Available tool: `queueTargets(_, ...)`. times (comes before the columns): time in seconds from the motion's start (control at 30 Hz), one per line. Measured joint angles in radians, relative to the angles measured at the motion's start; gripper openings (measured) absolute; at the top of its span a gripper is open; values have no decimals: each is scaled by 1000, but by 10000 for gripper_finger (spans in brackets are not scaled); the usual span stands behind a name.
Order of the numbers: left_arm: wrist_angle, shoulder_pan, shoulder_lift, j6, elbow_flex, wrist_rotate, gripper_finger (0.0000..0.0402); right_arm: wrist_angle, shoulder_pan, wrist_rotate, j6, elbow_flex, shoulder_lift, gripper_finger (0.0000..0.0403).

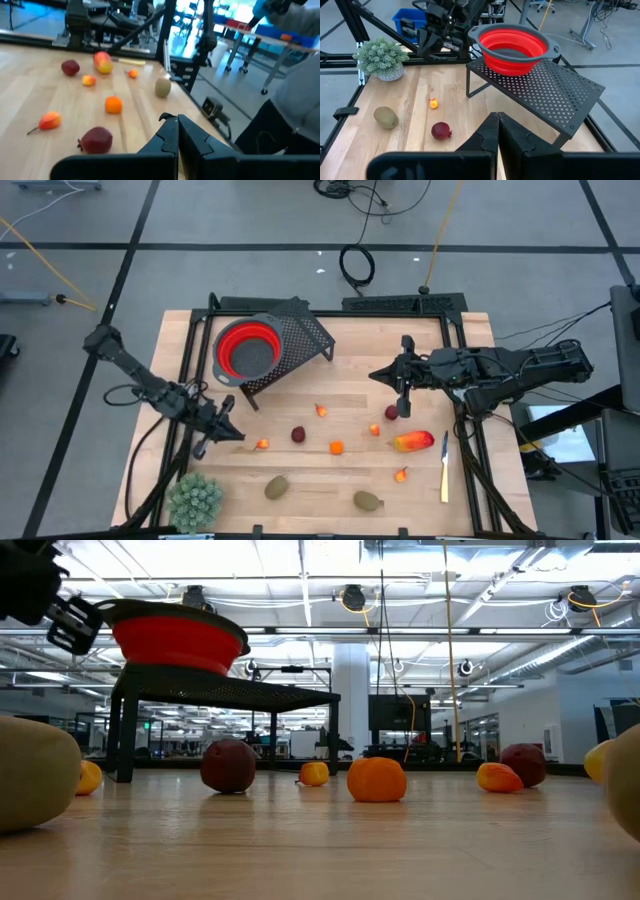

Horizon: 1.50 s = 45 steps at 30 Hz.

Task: Pick & Place Fruit
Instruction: Put the pomegranate into the red strainer bowl on the shelf

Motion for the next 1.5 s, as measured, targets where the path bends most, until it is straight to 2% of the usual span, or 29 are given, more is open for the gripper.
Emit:
queueTargets(0.27, 3, 146, 40, 33, 0, 121, 0, -2, 0, -2, 0, 0, 0, 0)
queueTargets(0.53, 56, 192, 38, 48, 0, 183, 0, -77, 0, -8, 7, 0, 0, 0)
queueTargets(1.1, 28, 191, 38, 24, 1, 115, 1, -117, 0, -8, -71, 0, 10, 0)
queueTargets(1.27, 27, 191, 38, 14, 1, 115, 4, -200, 0, -8, -71, 0, 51, 0)
queueTargets(1.5, 4, 191, 38, -134, 2, 149, 3, -323, -4, -6, -74, 0, 111, 0)
